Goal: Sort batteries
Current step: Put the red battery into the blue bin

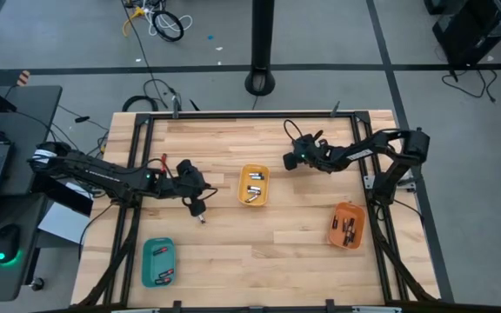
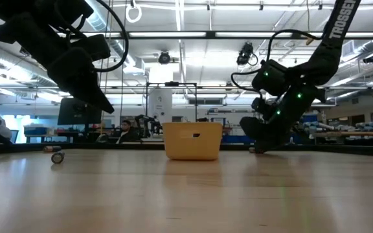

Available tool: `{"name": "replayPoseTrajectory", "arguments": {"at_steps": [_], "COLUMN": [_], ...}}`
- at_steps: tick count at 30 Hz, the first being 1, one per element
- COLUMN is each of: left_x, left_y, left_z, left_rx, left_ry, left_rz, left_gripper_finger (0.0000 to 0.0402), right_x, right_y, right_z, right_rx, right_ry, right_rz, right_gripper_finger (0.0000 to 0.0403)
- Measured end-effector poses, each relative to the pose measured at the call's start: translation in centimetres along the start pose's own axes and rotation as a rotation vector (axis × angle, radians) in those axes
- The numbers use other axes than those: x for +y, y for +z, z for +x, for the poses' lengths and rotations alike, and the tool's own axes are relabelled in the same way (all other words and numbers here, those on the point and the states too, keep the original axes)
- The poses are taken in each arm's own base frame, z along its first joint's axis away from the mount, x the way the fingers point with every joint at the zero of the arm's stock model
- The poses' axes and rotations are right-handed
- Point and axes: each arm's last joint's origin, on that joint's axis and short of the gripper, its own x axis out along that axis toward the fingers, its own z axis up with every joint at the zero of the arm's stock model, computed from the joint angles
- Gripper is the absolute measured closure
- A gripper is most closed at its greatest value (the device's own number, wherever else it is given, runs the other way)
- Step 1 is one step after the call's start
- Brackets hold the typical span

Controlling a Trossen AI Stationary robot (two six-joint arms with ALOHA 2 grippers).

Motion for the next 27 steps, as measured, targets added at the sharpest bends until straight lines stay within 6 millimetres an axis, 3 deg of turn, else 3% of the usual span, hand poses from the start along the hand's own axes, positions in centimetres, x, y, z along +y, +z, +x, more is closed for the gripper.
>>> {"name": "replayPoseTrajectory", "arguments": {"at_steps": [9, 16, 21, 27], "left_x": [-0.1, -0.6, -0.6, -0.8], "left_y": [0.9, 2.7, 3.5, 3.9], "left_z": [0.0, -0.3, -0.4, 0.4], "left_rx": [-0.094, -0.314, -0.484, -0.474], "left_ry": [0.009, -0.064, -0.272, -0.320], "left_rz": [-0.113, -0.066, -0.088, -0.106], "left_gripper_finger": [0.0394, 0.0394, 0.0394, 0.0381], "right_x": [1.1, 3.7, 6.3, 9.0], "right_y": [1.4, 1.8, 1.1, -0.2], "right_z": [-3.1, -8.2, -12.2, -15.6], "right_rx": [-0.023, -0.142, -0.270, -0.373], "right_ry": [0.202, 0.445, 0.661, 0.880], "right_rz": [-0.110, -0.229, -0.272, -0.317], "right_gripper_finger": [0.0339, 0.0339, 0.0339, 0.0339]}}
